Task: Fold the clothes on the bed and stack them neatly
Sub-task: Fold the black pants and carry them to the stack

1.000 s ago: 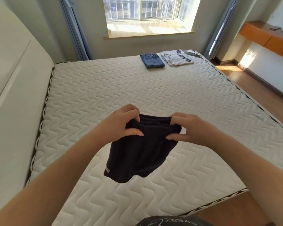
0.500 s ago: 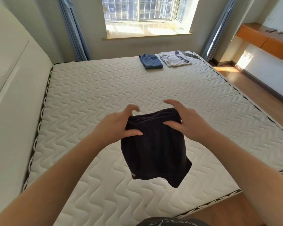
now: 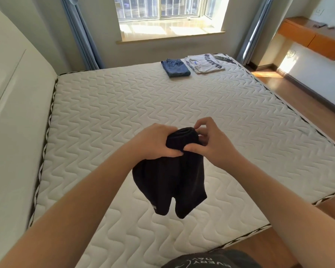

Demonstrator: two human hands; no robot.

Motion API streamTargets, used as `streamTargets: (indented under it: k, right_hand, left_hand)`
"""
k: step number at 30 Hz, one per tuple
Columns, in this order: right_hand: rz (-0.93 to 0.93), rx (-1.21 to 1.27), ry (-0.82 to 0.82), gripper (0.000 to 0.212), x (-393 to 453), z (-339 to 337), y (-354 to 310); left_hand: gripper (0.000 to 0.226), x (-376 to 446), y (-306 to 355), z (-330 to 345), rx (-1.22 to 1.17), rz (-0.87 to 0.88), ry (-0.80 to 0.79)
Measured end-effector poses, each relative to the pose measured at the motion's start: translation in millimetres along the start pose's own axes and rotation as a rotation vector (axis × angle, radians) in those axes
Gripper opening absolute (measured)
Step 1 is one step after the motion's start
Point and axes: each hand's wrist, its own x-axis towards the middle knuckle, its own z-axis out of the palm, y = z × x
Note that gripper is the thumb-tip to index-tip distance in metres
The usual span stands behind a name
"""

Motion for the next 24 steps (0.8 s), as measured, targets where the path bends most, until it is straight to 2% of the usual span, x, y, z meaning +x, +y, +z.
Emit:
streamTargets:
  k: [3,6,9,12,15,20,22,24]
  right_hand:
    - [0.112,0.004,0.098,0.029,-9,-5,36]
    - [0.437,0.12,0.164,0.047,-21,-8,94]
    - [0.817,0.227,0.02,0.064,-35,-7,152]
    - [1.034,0.314,-0.076,0.087,-50,-9,197]
    - [1.015,0.487,-0.198,0.1,-58,-12,221]
    - [0.838,0.823,-0.207,0.1,-39,-27,244]
    - [0.747,0.883,-0.189,0.091,-27,-42,248]
    - [0.654,0.881,-0.161,0.071,-16,-60,248]
  left_hand:
    - [0.019,4,3,7,-0.034,-0.038,0.012]
    - [0.029,8,8,7,-0.051,-0.105,0.072]
    - [0.032,15,22,1,-0.036,-0.13,0.111]
    - [0.041,24,41,-9,-0.009,-0.159,0.127]
    - [0.053,34,56,-16,0.026,-0.186,0.171]
    - [0.044,49,67,-20,0.031,-0.259,0.224]
    - [0.044,49,69,-21,-0.005,-0.285,0.237]
    - [0.036,45,67,-22,-0.062,-0.301,0.251]
